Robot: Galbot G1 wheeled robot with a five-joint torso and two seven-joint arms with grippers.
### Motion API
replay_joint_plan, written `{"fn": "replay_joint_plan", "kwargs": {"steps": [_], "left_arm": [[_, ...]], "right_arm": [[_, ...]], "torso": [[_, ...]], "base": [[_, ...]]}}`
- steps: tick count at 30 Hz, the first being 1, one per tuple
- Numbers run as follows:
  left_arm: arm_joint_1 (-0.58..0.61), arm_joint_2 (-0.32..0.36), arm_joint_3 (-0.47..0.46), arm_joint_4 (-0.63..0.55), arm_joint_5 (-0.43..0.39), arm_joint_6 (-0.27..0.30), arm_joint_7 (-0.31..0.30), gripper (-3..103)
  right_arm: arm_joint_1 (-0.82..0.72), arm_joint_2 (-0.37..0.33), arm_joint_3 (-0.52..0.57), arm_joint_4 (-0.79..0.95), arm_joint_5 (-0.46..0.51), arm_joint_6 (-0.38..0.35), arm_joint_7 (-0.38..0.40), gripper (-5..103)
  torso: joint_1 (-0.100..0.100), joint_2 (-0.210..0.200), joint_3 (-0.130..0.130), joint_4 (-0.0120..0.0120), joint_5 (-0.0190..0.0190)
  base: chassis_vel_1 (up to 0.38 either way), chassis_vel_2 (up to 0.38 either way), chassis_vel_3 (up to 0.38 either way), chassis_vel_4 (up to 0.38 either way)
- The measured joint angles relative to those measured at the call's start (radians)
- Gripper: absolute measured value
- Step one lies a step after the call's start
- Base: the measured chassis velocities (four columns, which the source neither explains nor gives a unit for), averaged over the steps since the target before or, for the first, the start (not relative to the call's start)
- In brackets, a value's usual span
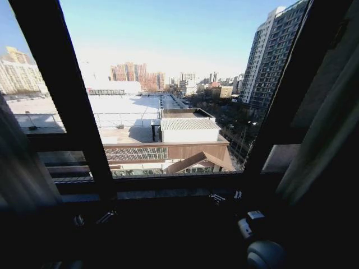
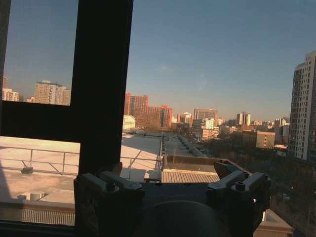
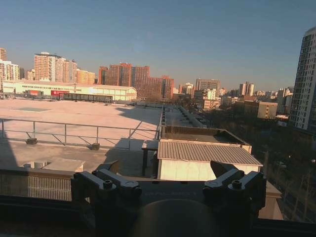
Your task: Open the curtains by pulling them apart, changing their state from closed to fully open.
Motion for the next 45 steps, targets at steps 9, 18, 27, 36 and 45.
{"fn": "replay_joint_plan", "kwargs": {"steps": [9, 18, 27, 36, 45], "left_arm": [[-0.008, -0.003, 0.007, -0.005, 0.004, 0.0, 0.001, 100], [-0.011, -0.004, 0.006, -0.01, 0.004, 0.003, 0.001, 100], [-0.012, -0.001, 0.002, -0.01, 0.003, 0.004, 0.0, 100], [-0.016, 0.005, -0.001, 0.011, -0.006, 0.004, 0.0, 100], [-0.104, 0.17, -0.089, 0.135, -0.112, 0.02, -0.037, 100]], "right_arm": [[-0.005, -0.006, 0.004, 0.007, -0.003, 0.0, -0.007, 100], [-0.004, -0.005, -0.001, 0.007, -0.003, 0.0, -0.009, 100], [-0.008, 0.001, -0.005, 0.006, -0.005, 0.0, -0.012, 100], [-0.013, 0.008, -0.019, 0.006, -0.006, 0.014, -0.013, 100], [-0.005, 0.004, -0.012, -0.011, -0.021, 0.034, -0.015, 100]], "torso": [[0.0, 0.0, 0.0, -0.0001, -0.0005], [0.0, 0.0, 0.0, -0.0003, 0.0005], [0.0, 0.0, 0.0, 0.0, -0.0001], [0.0, 0.0, 0.0, 0.0001, -0.0001], [0.0, 0.0, 0.0, 0.0002, -0.0014]], "base": [[0.35, 0.354, -0.347, -0.355], [0.364, 0.352, -0.357, -0.344], [0.353, 0.361, -0.343, -0.349], [0.348, 0.349, -0.356, -0.348], [0.234, 0.242, -0.238, -0.249]]}}
